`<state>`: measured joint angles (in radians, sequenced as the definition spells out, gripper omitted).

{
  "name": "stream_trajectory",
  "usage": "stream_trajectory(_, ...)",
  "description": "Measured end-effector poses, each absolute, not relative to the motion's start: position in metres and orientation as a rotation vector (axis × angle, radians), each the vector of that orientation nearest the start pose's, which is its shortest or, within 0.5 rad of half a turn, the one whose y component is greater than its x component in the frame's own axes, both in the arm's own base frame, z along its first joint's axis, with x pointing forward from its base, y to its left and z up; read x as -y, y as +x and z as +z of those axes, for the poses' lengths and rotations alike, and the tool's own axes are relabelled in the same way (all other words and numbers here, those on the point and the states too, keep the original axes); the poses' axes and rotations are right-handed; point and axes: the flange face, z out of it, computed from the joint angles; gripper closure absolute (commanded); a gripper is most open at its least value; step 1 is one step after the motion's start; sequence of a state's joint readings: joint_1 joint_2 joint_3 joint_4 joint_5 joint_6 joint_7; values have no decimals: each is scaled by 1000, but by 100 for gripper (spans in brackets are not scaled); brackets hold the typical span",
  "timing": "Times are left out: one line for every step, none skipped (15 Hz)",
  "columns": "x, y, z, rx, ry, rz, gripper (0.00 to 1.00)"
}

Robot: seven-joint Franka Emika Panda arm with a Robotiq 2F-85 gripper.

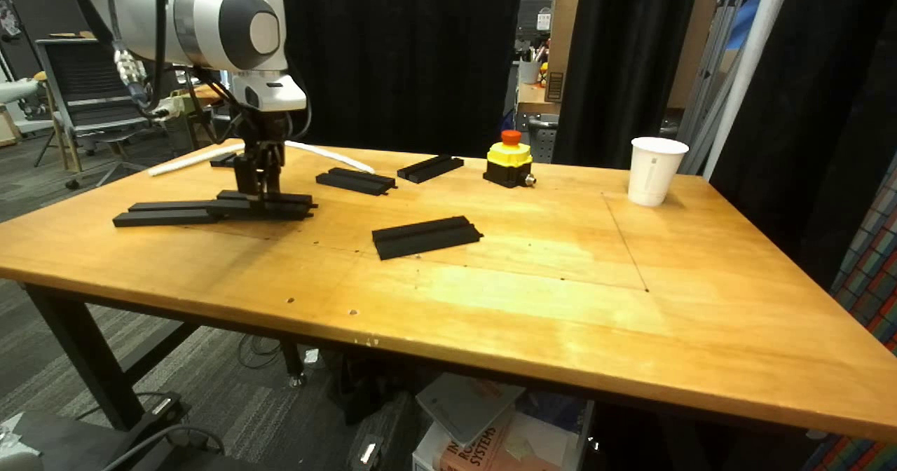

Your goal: Connect the four black pieces closest to you together

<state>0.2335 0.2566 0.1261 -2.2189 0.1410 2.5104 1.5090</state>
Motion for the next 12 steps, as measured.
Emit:
stream_trajectory(-194, 519, 265, -1800, -2452, 111, 55)
stream_trajectory(-193, 519, 266, -1800, -2452, 110, 55)
stream_trajectory(-193, 519, 267, -1800, -2452, 109, 55)
stream_trajectory(-193, 519, 267, -1800, -2453, 108, 55)
stream_trajectory(-192, 518, 268, -1800, -2455, 108, 55)
stream_trajectory(-191, 518, 269, -1801, -2456, 107, 55)
stream_trajectory(-191, 518, 269, -1802, -2457, 107, 55)
stream_trajectory(-190, 517, 269, -1804, -2457, 107, 55)
stream_trajectory(-189, 516, 268, -1806, -2458, 109, 55)
stream_trajectory(-188, 515, 267, -1809, -2459, 111, 55)
stream_trajectory(-187, 515, 266, -1812, -2460, 112, 55)
stream_trajectory(-186, 515, 265, -1813, -2463, 111, 55)
